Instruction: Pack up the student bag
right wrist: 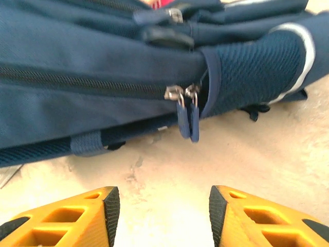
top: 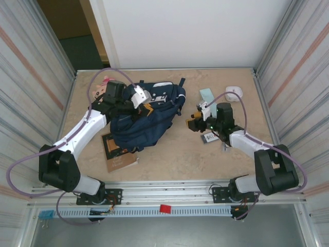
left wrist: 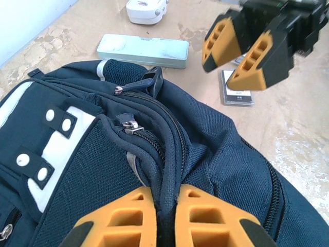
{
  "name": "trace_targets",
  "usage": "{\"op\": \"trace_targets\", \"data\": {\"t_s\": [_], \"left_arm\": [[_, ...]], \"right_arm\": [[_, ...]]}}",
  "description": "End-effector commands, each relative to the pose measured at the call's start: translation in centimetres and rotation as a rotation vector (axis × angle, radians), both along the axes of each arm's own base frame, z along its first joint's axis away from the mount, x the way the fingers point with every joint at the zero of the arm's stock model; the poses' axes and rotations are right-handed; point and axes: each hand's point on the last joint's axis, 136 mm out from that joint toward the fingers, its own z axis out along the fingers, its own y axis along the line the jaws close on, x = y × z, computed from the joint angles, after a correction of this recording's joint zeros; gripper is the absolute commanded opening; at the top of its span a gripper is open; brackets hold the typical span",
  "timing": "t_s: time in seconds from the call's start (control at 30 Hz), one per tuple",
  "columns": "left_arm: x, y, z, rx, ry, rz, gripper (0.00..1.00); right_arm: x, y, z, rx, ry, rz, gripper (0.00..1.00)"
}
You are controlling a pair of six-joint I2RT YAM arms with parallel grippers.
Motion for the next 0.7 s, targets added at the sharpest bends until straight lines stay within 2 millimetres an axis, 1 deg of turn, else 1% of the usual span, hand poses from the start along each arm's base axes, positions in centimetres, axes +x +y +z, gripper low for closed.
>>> {"op": "trace_targets", "data": {"t_s": [0.0, 0.27, 0.37, 0.47, 0.57, 0.67], "left_arm": [[-1.5, -0.9, 5.3, -0.133, -0.075, -0.083, 0.00], [-1.6, -1.0, 5.5, -0.143, -0.078, -0.086, 0.00], [-1.7, -1.0, 5.7, -0.147, -0.083, -0.090, 0.00], [-1.7, -1.0, 5.7, -0.149, -0.084, -0.092, 0.00], [-1.7, -1.1, 5.7, -0.153, -0.083, -0.099, 0.00], [-1.9, -1.2, 5.7, -0.163, -0.080, -0.107, 0.00]], "right_arm": [[0.5, 0.9, 0.0, 0.033, -0.009, 0.032, 0.50], [1.9, 4.5, -0.2, 0.019, -0.046, 0.115, 0.44], [2.7, 5.0, -0.3, 0.022, -0.057, 0.111, 0.43], [3.6, 5.0, -0.1, 0.019, -0.076, 0.094, 0.41], [4.2, 5.1, 0.0, 0.013, -0.087, 0.087, 0.38], [4.5, 5.1, 0.0, 0.010, -0.090, 0.084, 0.38]]}}
